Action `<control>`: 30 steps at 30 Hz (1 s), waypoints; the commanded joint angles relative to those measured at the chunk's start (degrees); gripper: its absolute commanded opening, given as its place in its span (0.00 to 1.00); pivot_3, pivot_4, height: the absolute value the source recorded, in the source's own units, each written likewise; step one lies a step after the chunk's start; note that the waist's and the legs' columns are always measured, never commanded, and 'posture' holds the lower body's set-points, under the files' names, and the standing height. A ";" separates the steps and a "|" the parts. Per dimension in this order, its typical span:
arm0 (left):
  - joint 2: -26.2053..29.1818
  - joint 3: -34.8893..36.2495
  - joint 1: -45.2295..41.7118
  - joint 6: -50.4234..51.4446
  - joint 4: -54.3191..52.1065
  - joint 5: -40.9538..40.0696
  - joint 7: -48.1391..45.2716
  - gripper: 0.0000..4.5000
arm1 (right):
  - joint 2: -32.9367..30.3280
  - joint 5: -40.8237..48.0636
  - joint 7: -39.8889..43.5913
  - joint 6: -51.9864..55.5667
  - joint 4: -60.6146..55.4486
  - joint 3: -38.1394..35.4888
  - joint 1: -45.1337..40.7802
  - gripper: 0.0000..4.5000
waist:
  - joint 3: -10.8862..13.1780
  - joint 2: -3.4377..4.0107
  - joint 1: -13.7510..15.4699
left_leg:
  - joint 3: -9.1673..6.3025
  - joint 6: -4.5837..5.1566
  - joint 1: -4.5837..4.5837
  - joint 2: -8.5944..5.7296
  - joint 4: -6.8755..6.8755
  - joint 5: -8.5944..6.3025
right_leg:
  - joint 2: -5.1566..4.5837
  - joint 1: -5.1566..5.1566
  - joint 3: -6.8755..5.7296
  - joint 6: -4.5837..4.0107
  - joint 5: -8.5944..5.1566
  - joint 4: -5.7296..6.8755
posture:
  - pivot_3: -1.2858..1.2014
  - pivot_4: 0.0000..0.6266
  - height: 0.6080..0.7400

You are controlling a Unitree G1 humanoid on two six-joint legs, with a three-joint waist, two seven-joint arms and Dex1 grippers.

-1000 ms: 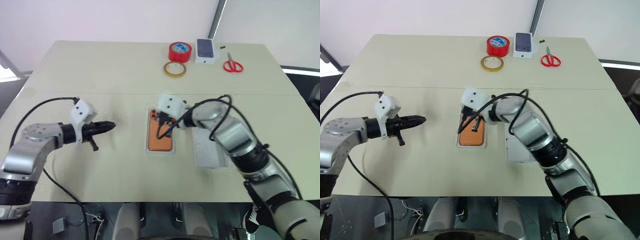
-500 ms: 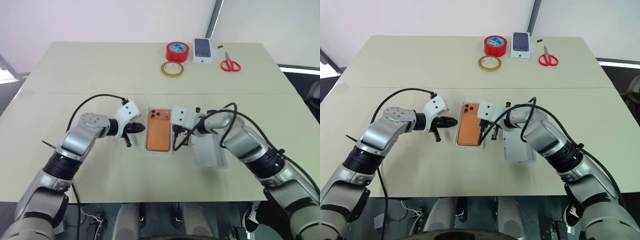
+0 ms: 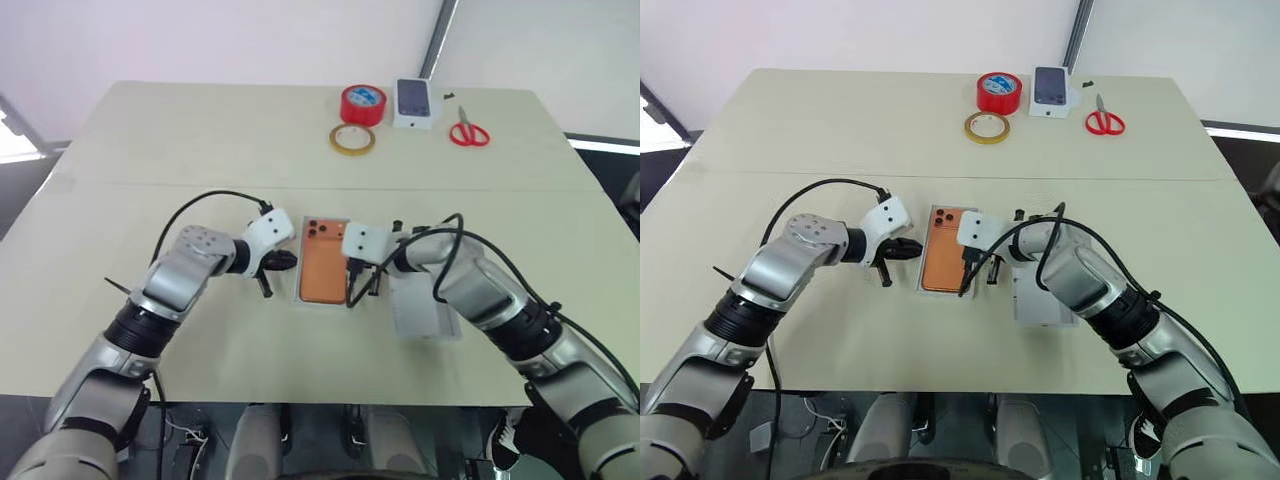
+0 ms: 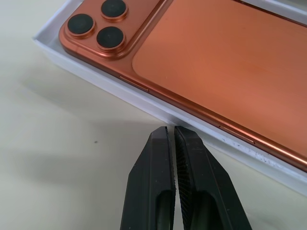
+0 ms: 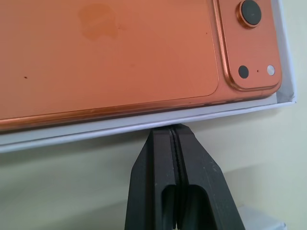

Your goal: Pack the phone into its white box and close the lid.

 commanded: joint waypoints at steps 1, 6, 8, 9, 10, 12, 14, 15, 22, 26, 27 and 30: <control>-4.16 -4.59 -2.12 -0.53 -5.28 -0.97 -2.54 0.05 | -2.04 1.42 2.57 -0.06 -7.02 -1.90 1.89 0.00 | 0.00 0.00 0.28 | -0.04 0.01 -0.01 -0.04 0.02 0.00 | -0.02 0.04 0.00 0.02 -0.01 -0.01 | 0.52 0.24 1.00; -8.95 -9.77 -4.02 -0.98 -4.18 1.22 -3.01 0.05 | -6.63 1.65 4.23 3.10 -12.75 -4.20 5.87 0.00 | 0.00 0.00 0.67 | -0.09 0.23 0.00 -0.13 0.31 -0.14 | -0.11 0.24 -0.01 0.06 -0.05 -0.02 | 0.52 0.24 1.00; -11.29 -10.98 -4.96 -1.00 -3.02 1.93 -2.82 0.05 | -8.57 1.82 4.67 4.54 -14.99 -5.41 7.76 0.00 | -0.01 0.01 0.85 | -0.09 0.39 0.01 -0.10 0.48 -0.26 | -0.11 0.34 -0.02 0.07 -0.07 -0.02 | 0.52 0.24 1.00; -12.40 -11.42 -5.40 -0.98 -2.41 2.14 -2.80 0.05 | -9.51 1.91 4.86 5.15 -15.95 -6.00 8.64 0.00 | -0.02 0.03 1.28 | -0.09 0.41 0.01 -0.10 0.51 -0.27 | -0.12 0.34 -0.02 0.04 -0.09 -0.02 | 0.52 0.24 1.00; -13.06 -11.61 -5.60 -0.92 -2.11 2.32 -2.90 0.05 | -10.05 1.97 4.95 5.63 -16.68 -6.36 9.23 0.00 | -0.02 0.03 1.40 | -0.09 0.43 0.01 -0.10 0.55 -0.29 | -0.14 0.35 -0.02 -0.04 -0.14 -0.02 | 0.52 0.24 1.00; -14.83 -12.12 -6.07 -0.73 -1.50 2.23 -3.08 0.05 | -11.85 2.12 5.15 6.51 -18.34 -7.48 11.09 0.00 | -0.02 0.04 1.62 | -0.11 0.46 0.01 -0.11 0.58 -0.31 | -0.17 0.38 -0.01 -0.10 -0.17 -0.04 | 0.52 0.24 1.00; -16.59 -12.46 -6.46 -0.61 -0.68 2.06 -3.23 0.05 | -13.47 2.22 5.23 7.57 -19.61 -8.77 12.73 0.00 | -0.03 0.04 1.65 | -0.13 0.49 0.01 -0.11 0.60 -0.32 | -0.19 0.40 -0.01 -0.09 -0.19 -0.05 | 0.52 0.24 1.00; -17.31 -12.57 -6.60 -0.64 -0.22 2.18 -3.19 0.05 | -14.12 2.30 5.32 7.96 -20.13 -9.35 13.41 0.00 | -0.03 0.04 1.60 | -0.17 0.50 0.00 -0.11 0.61 -0.33 | -0.21 0.42 -0.01 -0.09 -0.19 -0.06 | 0.52 0.24 1.00; -19.06 -12.34 -7.11 -1.23 1.85 2.82 -3.57 0.05 | -16.15 2.39 5.25 8.37 -20.46 -11.20 15.34 0.00 | -0.04 0.06 1.45 | -0.24 0.56 0.03 -0.15 0.66 -0.36 | -0.21 0.46 -0.01 -0.09 -0.20 -0.08 | 0.52 0.24 1.00; -18.42 -11.87 -6.96 -1.21 1.67 2.93 -3.87 0.05 | -16.89 2.64 5.52 7.29 -19.70 -12.22 15.85 0.00 | -0.04 0.06 1.46 | -0.24 0.56 0.03 -0.14 0.67 -0.36 | -0.21 0.46 -0.01 -0.08 -0.20 -0.08 | 0.52 0.24 1.00; -18.24 -11.68 -6.88 -1.24 1.76 3.02 -3.81 0.05 | -17.07 2.86 5.71 7.06 -19.67 -12.61 16.01 0.00 | -0.03 0.06 1.45 | -0.25 0.56 0.03 -0.14 0.68 -0.36 | -0.21 0.46 -0.01 -0.08 -0.20 -0.08 | 0.52 0.24 1.00; -17.81 -10.98 -6.67 -1.25 2.61 3.53 -3.02 0.05 | -17.46 4.15 6.59 6.88 -19.92 -14.07 16.36 0.00 | -0.04 0.06 1.43 | -0.25 0.56 0.03 -0.15 0.68 -0.36 | -0.21 0.46 -0.01 -0.08 -0.19 -0.08 | 0.52 0.24 1.00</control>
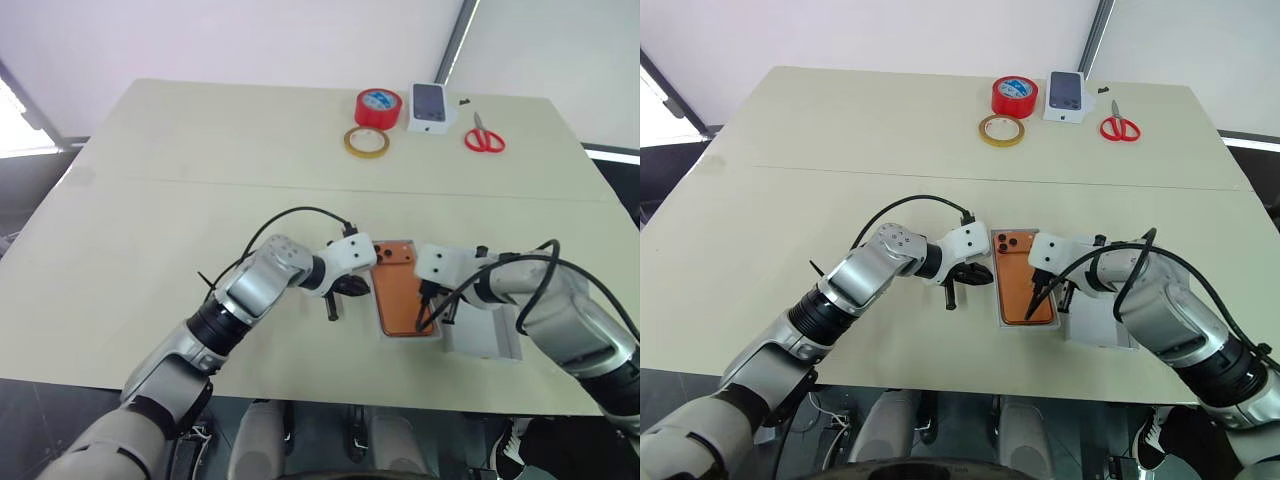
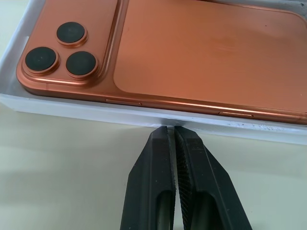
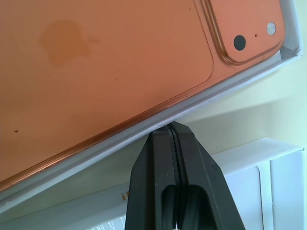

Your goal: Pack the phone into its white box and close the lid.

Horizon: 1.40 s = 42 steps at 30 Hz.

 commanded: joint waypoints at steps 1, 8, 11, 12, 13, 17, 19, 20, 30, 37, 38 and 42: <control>-1.80 -0.01 -0.86 -2.06 -1.20 -0.60 -0.02 0.05 | 0.15 3.33 1.63 -2.15 -4.14 -1.96 -0.35 0.00 | 0.00 0.00 -0.03 | 0.00 0.00 0.00 0.00 0.00 0.00 | 0.00 0.00 0.00 0.00 0.00 0.00 | 0.52 0.24 1.00; -1.10 0.69 -0.14 -1.65 -1.69 -0.80 0.31 0.05 | -0.81 2.99 1.52 -4.07 -2.61 -1.97 -0.34 0.00 | 0.00 0.00 -0.08 | 0.00 0.00 0.01 0.00 0.00 0.00 | 0.00 0.00 0.00 0.00 0.00 0.00 | 0.52 0.24 1.00; -0.25 1.04 0.28 -1.01 -3.42 -1.33 -0.31 0.05 | -1.87 3.08 1.81 -5.04 -1.51 -3.13 -0.62 0.00 | 0.00 0.00 -0.09 | 0.00 0.00 0.01 0.00 0.00 0.00 | 0.01 0.00 0.00 0.01 0.01 0.00 | 0.52 0.24 1.00; -0.02 1.21 0.31 -0.78 -3.87 -1.54 -0.47 0.05 | -2.31 3.16 1.97 -5.49 -1.08 -3.61 -0.66 0.00 | 0.00 0.00 -0.09 | 0.00 0.00 0.01 0.01 0.01 0.00 | 0.01 0.00 0.00 0.01 0.01 0.00 | 0.52 0.24 1.00; 0.22 1.40 0.36 -0.63 -4.31 -1.76 -0.63 0.05 | -2.78 3.31 2.18 -6.06 -0.55 -4.14 -0.73 0.00 | 0.00 0.00 -0.09 | 0.00 0.00 0.01 0.00 0.01 0.00 | 0.01 0.00 0.00 0.01 0.01 0.01 | 0.52 0.24 1.00; 2.13 2.33 1.13 -0.04 -7.49 -3.31 -1.91 0.05 | -4.86 4.97 3.47 -8.71 2.44 -7.02 -1.05 0.00 | 0.00 0.00 -0.11 | 0.01 0.00 0.01 0.01 0.01 0.00 | 0.01 0.00 0.00 0.02 0.01 0.01 | 0.52 0.24 1.00; 3.43 2.94 1.71 -0.12 -8.64 -3.70 -2.19 0.05 | -5.41 5.83 3.79 -9.56 4.03 -8.79 -1.49 0.00 | 0.00 0.00 -0.06 | 0.00 0.00 0.01 0.01 0.01 0.00 | 0.01 0.00 0.00 0.02 0.01 0.01 | 0.52 0.24 1.00; 4.13 3.62 2.04 -0.30 -9.14 -3.92 -2.09 0.05 | -5.82 6.73 4.32 -9.43 4.64 -9.92 -1.95 0.00 | 0.00 0.00 -0.08 | 0.00 0.00 0.01 0.01 0.01 0.00 | 0.01 0.00 0.00 0.02 0.01 0.01 | 0.52 0.24 1.00; 13.62 16.08 9.10 -5.96 -19.14 -13.20 -7.02 0.00 | -6.97 21.25 5.50 17.65 0.20 -20.28 -2.06 0.66 | -0.01 0.03 -0.33 | 0.01 -0.01 0.08 0.23 0.01 0.00 | 0.03 0.03 0.01 0.04 0.04 0.03 | 0.52 0.24 1.00; 20.67 19.92 16.21 -5.40 -28.26 -18.74 -9.15 0.00 | -0.49 26.23 -5.69 40.22 -0.72 -23.71 -3.81 0.87 | -0.04 0.08 -0.46 | -0.01 -0.02 0.15 0.23 0.00 -0.01 | -0.01 0.12 0.01 -0.03 0.01 0.03 | 0.52 0.24 1.00; 20.88 20.41 16.76 -4.86 -29.37 -19.66 -8.73 0.00 | 1.15 26.82 -8.35 40.22 0.68 -24.46 -3.87 0.87 | -0.04 0.08 -0.40 | 0.00 -0.02 0.15 0.22 0.00 -0.01 | -0.02 0.12 0.01 -0.03 0.00 0.03 | 0.52 0.24 1.00; 21.16 21.28 17.62 -3.68 -31.30 -21.80 -7.24 0.00 | 4.21 30.06 -16.51 40.22 2.70 -25.64 -4.06 0.87 | -0.04 0.09 -0.29 | 0.01 -0.01 0.16 0.20 0.00 -0.02 | -0.02 0.17 0.01 -0.03 0.01 0.00 | 0.52 0.24 1.00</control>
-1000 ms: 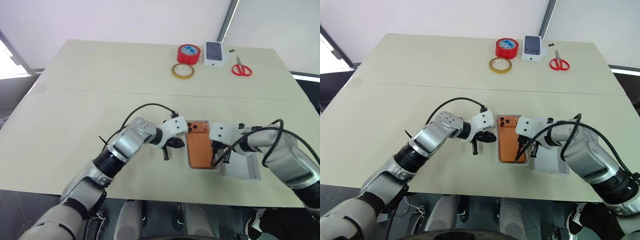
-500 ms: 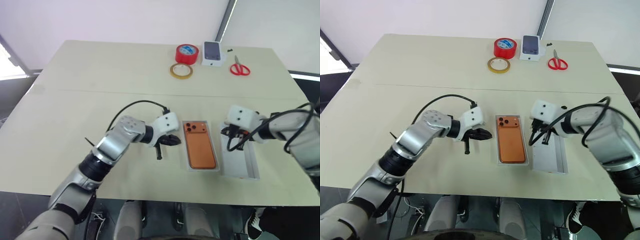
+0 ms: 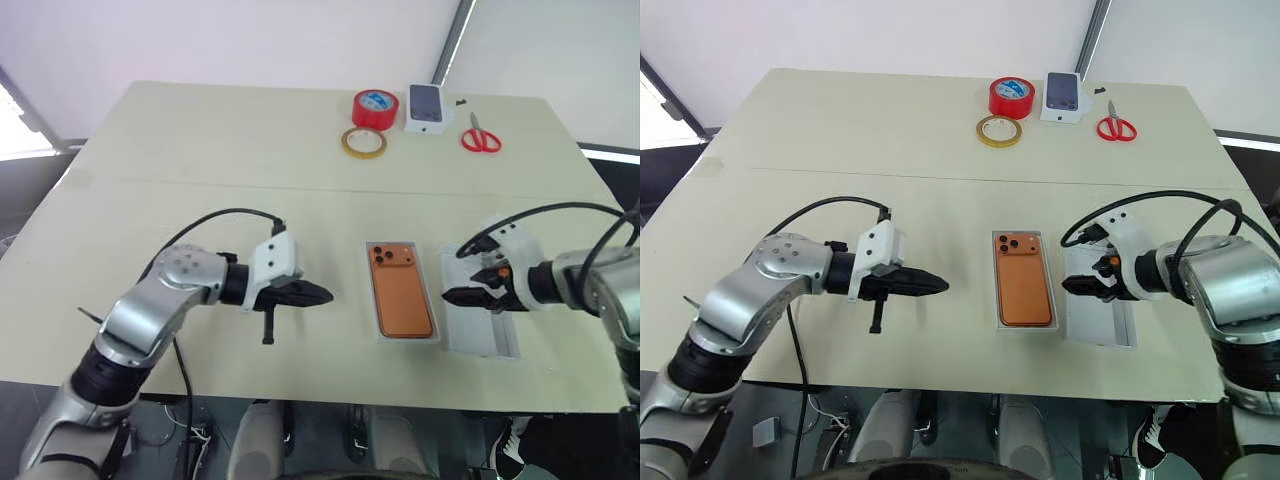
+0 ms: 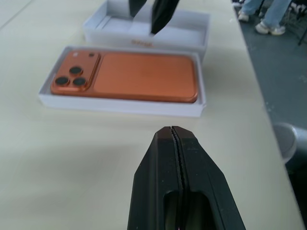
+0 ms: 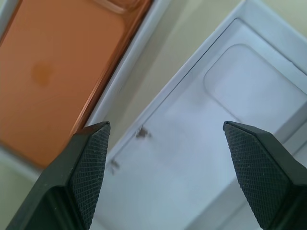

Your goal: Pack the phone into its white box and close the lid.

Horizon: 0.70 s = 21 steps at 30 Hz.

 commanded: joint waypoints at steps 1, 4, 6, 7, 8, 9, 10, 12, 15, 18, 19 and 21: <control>0.27 1.66 0.06 0.81 -2.83 -2.25 1.53 0.00 | 0.93 3.42 -6.79 0.38 -0.14 -2.34 -0.97 0.87 | -0.01 0.02 0.08 | 0.00 0.00 0.00 0.00 0.00 0.00 | 0.01 0.00 0.00 0.00 0.00 0.00 | 0.52 0.24 1.00; 0.38 1.49 0.00 1.08 -3.04 -2.91 2.50 0.00 | 2.11 6.88 -12.13 0.38 -0.65 -2.24 -0.69 0.87 | -0.01 0.02 0.05 | 0.00 0.00 0.00 -0.01 0.00 0.00 | 0.03 0.00 0.00 0.01 0.00 0.00 | 0.52 0.24 1.00; 0.37 1.34 0.02 1.12 -3.13 -3.31 2.96 0.00 | 2.89 8.90 -16.36 0.38 -0.94 -2.24 0.07 0.87 | -0.01 0.02 0.04 | 0.00 0.01 0.00 -0.02 0.00 0.00 | 0.04 0.01 0.00 0.02 0.01 0.00 | 0.52 0.24 1.00; 0.41 1.28 0.09 1.12 -3.17 -3.45 3.08 0.00 | 2.97 10.35 -18.23 0.38 -1.23 -2.24 0.65 0.87 | -0.01 0.02 0.04 | 0.00 0.01 0.00 -0.02 0.00 0.00 | 0.04 0.01 0.00 0.02 0.01 0.00 | 0.52 0.24 1.00; 0.45 1.21 0.17 1.07 -3.19 -3.50 3.20 0.00 | 2.95 12.40 -19.93 0.38 -1.44 -2.44 1.24 0.87 | -0.01 0.02 0.03 | 0.01 0.01 0.00 -0.02 0.00 0.00 | 0.05 0.01 0.00 0.03 0.01 0.00 | 0.52 0.24 1.00; 0.54 1.15 0.27 0.96 -3.20 -3.57 3.29 0.00 | 2.28 14.70 -21.57 0.38 -2.00 -2.14 1.87 0.82 | -0.01 0.02 0.06 | 0.00 0.01 0.00 -0.01 0.00 0.00 | 0.05 0.01 0.00 0.03 0.01 0.00 | 0.52 0.24 1.00; 0.62 1.07 0.32 0.89 -3.20 -3.68 3.42 0.00 | 1.84 16.80 -23.22 0.38 -2.49 -2.05 2.46 0.75 | -0.01 0.02 0.10 | 0.00 0.01 0.00 -0.01 0.00 0.00 | 0.05 0.02 0.00 0.03 0.01 0.00 | 0.52 0.24 1.00; 0.73 0.92 0.30 0.81 -3.19 -3.96 3.70 0.00 | 1.19 20.82 -26.79 0.38 -3.02 -2.14 3.40 0.59 | -0.01 0.02 0.13 | 0.00 0.01 0.01 -0.01 0.00 0.00 | 0.04 0.05 0.00 0.02 0.01 -0.01 | 0.52 0.24 1.00; 0.68 0.83 0.29 0.70 -3.14 -4.24 3.99 0.00 | 1.21 26.96 -32.98 0.38 -2.32 -3.62 4.16 0.24 | -0.01 0.01 0.20 | -0.01 0.02 0.02 -0.02 0.00 -0.01 | 0.05 0.07 0.00 0.02 0.01 -0.03 | 0.52 0.24 1.00; 0.65 0.73 0.39 0.74 -3.04 -4.37 4.29 0.00 | 1.20 33.84 -38.94 0.38 0.45 -5.22 1.89 0.01 | -0.01 0.01 0.06 | 0.00 0.02 0.03 -0.01 0.00 -0.01 | 0.05 0.08 0.00 0.02 0.00 -0.03 | 0.52 0.24 1.00; 0.65 0.83 0.53 0.94 -3.08 -4.43 4.68 0.00 | 0.95 35.96 -40.68 0.38 1.82 -5.82 0.34 0.01 | -0.01 0.01 -0.13 | 0.01 0.02 0.05 -0.01 0.00 -0.01 | 0.05 0.07 0.01 0.02 0.00 -0.03 | 0.52 0.24 1.00; 0.32 1.51 0.82 1.53 -3.10 -4.78 6.06 0.00 | 0.64 39.95 -44.25 0.38 4.73 -6.94 -3.08 0.01 | -0.01 0.02 -0.61 | 0.00 0.02 0.06 0.00 -0.01 -0.01 | 0.08 0.07 0.01 0.02 0.01 -0.01 | 0.52 0.24 1.00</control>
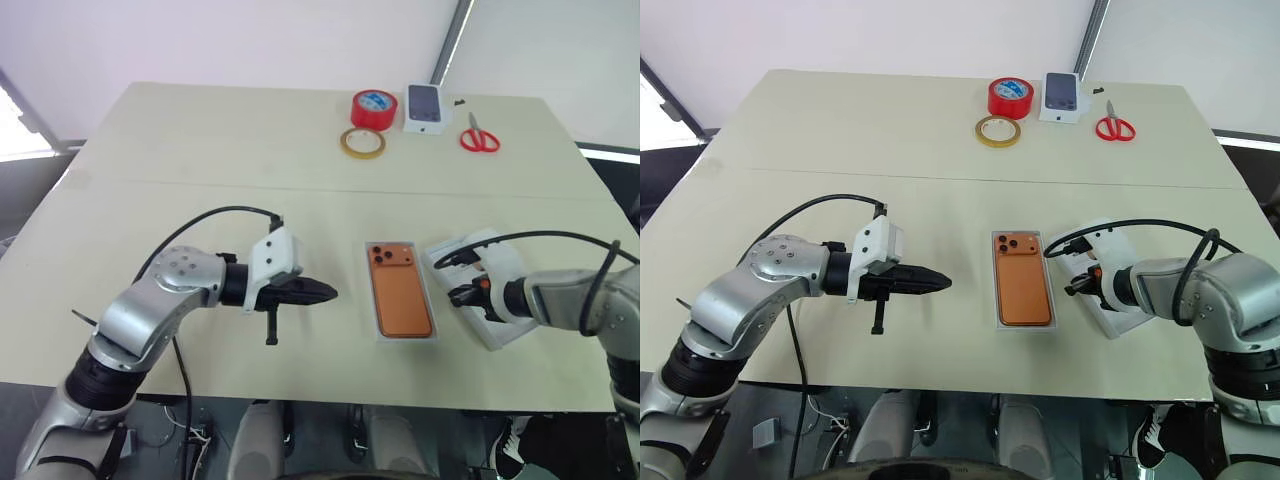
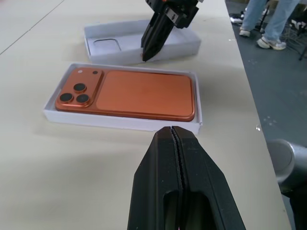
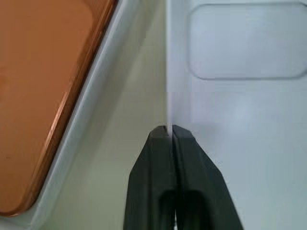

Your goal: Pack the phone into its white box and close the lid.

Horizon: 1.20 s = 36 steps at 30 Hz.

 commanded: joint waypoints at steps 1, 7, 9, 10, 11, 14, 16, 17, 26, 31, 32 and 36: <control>-0.42 1.93 0.39 1.65 -1.81 -1.42 2.75 0.00 | -1.45 7.15 -5.82 0.34 3.91 -4.10 -6.92 0.01 | 0.00 0.00 -0.68 | -0.01 0.00 0.01 0.00 -0.01 0.00 | 0.01 0.00 0.00 0.00 0.00 0.00 | 0.52 0.24 1.00; -2.27 5.21 -0.35 4.30 -0.70 -0.78 10.79 0.00 | 0.74 43.36 -19.80 -5.31 20.95 -5.70 -19.13 0.01 | 0.00 0.00 -1.08 | -0.01 0.01 0.06 -0.01 -0.07 0.00 | 0.12 0.02 0.02 0.18 0.11 0.01 | 0.52 0.24 1.00; -2.51 7.44 -0.38 5.00 -1.35 -3.01 11.24 0.00 | 1.67 57.30 -23.03 -12.25 21.20 -1.97 -18.22 0.01 | 0.01 -0.02 -0.97 | -0.02 0.01 0.08 0.04 -0.14 0.00 | 0.16 0.06 0.02 0.20 0.12 -0.02 | 0.52 0.24 1.00; -2.47 8.48 -0.42 5.36 -1.61 -4.03 11.23 0.00 | 3.76 59.55 -23.02 -14.24 20.77 -1.40 -17.91 0.01 | 0.01 -0.03 -0.98 | 0.01 0.03 0.08 0.02 -0.15 -0.01 | 0.17 0.06 0.01 0.21 0.12 -0.02 | 0.52 0.24 1.00; -2.29 9.36 -0.55 5.83 -1.75 -5.14 11.05 0.00 | 6.56 59.55 -22.53 -15.10 20.38 -1.43 -17.92 0.01 | 0.01 -0.03 -0.98 | 0.01 0.03 0.09 0.02 -0.15 -0.01 | 0.19 0.07 0.01 0.22 0.12 -0.02 | 0.52 0.24 1.00; -0.74 10.61 -0.51 5.80 -2.46 -6.62 9.75 0.00 | 14.22 59.55 -22.70 -17.67 18.54 -1.67 -16.88 0.01 | 0.00 -0.03 -1.04 | -0.01 0.03 0.11 0.05 -0.12 -0.01 | 0.19 0.07 0.04 0.28 0.16 0.00 | 0.52 0.24 1.00; 1.73 11.51 -0.11 5.96 -2.80 -7.40 8.28 0.00 | 19.94 59.55 -23.96 -19.54 15.75 -1.06 -13.51 0.01 | -0.02 -0.01 -1.04 | -0.02 0.03 0.12 0.07 -0.12 -0.01 | 0.21 0.08 0.05 0.30 0.17 0.00 | 0.52 0.24 1.00; 2.65 11.74 -0.04 6.02 -2.76 -7.77 7.84 0.00 | 21.96 59.55 -24.83 -20.36 14.46 -0.83 -12.08 0.01 | -0.02 -0.01 -0.92 | -0.03 0.03 0.12 0.11 -0.13 -0.01 | 0.20 0.08 0.05 0.31 0.18 0.01 | 0.52 0.24 1.00; 7.13 10.69 1.72 5.78 -4.01 -7.57 7.07 0.00 | 30.67 59.55 -40.44 -30.31 1.53 3.07 4.82 0.01 | -0.02 0.05 -0.99 | 0.02 0.02 0.11 0.05 -0.13 -0.02 | -0.01 0.11 0.06 0.23 0.13 -0.08 | 0.52 0.24 1.00; 6.79 5.60 2.32 5.04 -4.50 -5.51 7.08 0.00 | 23.10 59.55 -37.11 -26.54 6.24 1.05 4.16 0.01 | -0.05 0.09 -0.85 | 0.02 0.02 0.13 0.04 -0.14 -0.02 | -0.01 0.13 0.06 0.08 0.05 -0.10 | 0.52 0.24 1.00; 6.19 3.82 2.09 4.93 -4.16 -4.77 7.41 0.00 | 21.98 59.55 -36.22 -25.96 7.01 0.85 3.73 0.07 | -0.05 0.08 -0.87 | 0.03 0.02 0.13 0.04 -0.14 -0.02 | -0.02 0.14 0.07 0.08 0.05 -0.12 | 0.52 0.24 1.00; 3.71 -5.18 0.03 1.97 -0.92 2.61 8.75 0.00 | 16.74 59.55 -32.80 -23.66 9.56 0.14 0.71 0.46 | -0.05 0.10 -0.85 | 0.04 0.04 0.22 0.04 -0.16 -0.03 | 0.00 0.20 0.08 0.08 0.05 -0.12 | 0.52 0.24 1.00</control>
